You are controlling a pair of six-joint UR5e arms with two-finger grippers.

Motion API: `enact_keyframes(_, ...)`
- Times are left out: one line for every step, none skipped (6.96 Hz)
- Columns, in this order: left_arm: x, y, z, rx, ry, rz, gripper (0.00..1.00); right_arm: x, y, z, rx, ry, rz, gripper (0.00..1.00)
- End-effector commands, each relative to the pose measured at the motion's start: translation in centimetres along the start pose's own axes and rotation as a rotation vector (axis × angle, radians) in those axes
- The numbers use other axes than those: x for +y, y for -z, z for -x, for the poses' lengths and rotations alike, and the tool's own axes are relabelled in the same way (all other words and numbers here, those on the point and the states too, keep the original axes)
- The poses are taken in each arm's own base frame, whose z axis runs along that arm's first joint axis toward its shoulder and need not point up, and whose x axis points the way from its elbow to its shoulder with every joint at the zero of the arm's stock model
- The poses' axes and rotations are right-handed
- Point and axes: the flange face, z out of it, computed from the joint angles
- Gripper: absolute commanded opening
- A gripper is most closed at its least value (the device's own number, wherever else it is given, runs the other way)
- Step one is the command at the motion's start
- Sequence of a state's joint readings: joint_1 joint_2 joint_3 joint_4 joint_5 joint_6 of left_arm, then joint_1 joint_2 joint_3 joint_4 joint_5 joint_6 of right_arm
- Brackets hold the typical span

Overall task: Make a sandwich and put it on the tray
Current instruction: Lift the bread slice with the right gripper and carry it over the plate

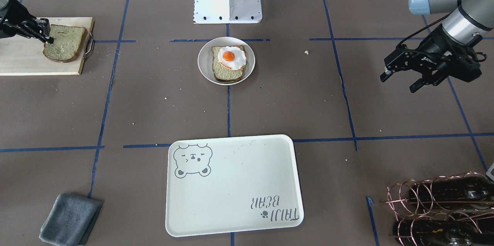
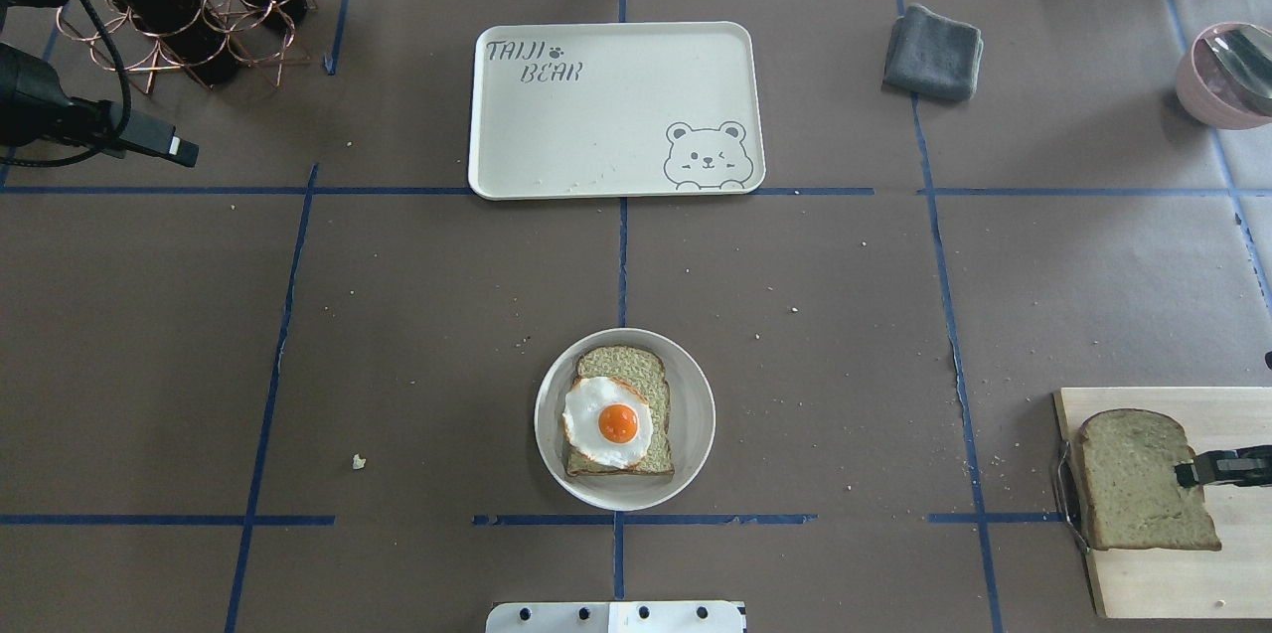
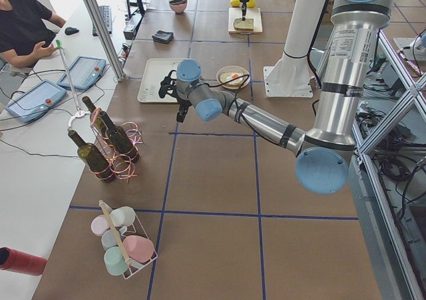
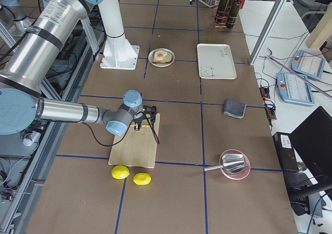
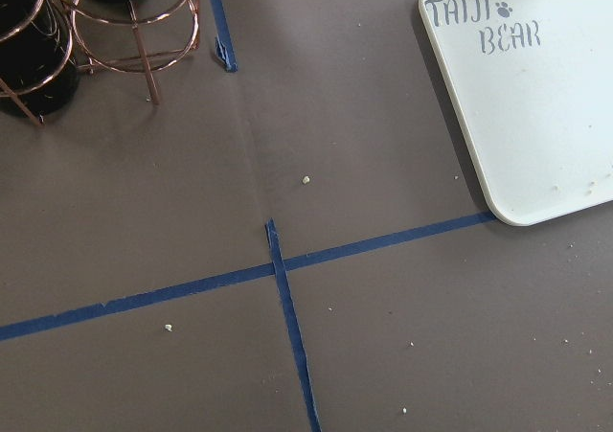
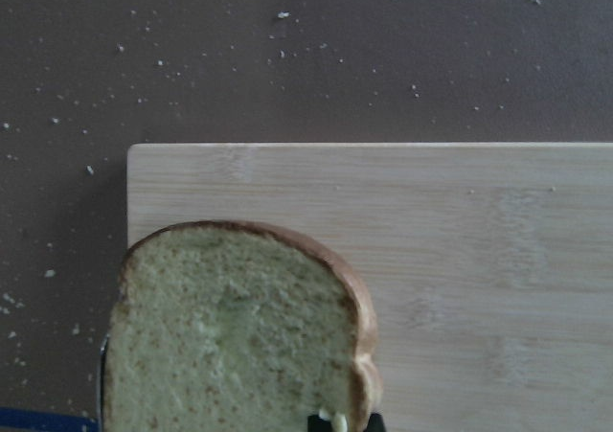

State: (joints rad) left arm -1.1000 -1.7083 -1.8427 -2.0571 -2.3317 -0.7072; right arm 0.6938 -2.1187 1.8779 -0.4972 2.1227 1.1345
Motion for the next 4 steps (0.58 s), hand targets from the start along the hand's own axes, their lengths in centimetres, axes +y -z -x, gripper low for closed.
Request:
enact_keyframes(0.0, -0.1, 0.0, -0.001, 0.001, 0.001, 1.0, -3.3, 4.2, 2.3, -0.138, -0.026, -0.04, 0.0)
enact_keyframes(0.0, -0.1, 0.1, 0.0, 0.002, 0.003, 1.0, -5.5, 5.3, 4.2, -0.206, -0.008, -0.055, 0.0)
enact_keyframes(0.0, -0.2, 0.2, -0.002, 0.003, 0.003, 1.0, -8.1, 6.5, 7.2, -0.278, 0.025, -0.058, 0.0)
enact_keyframes(0.0, -0.4, 0.4, -0.004, 0.008, 0.007, 1.0, -11.1, 6.9, 11.7, -0.332, 0.01, -0.047, 0.0)
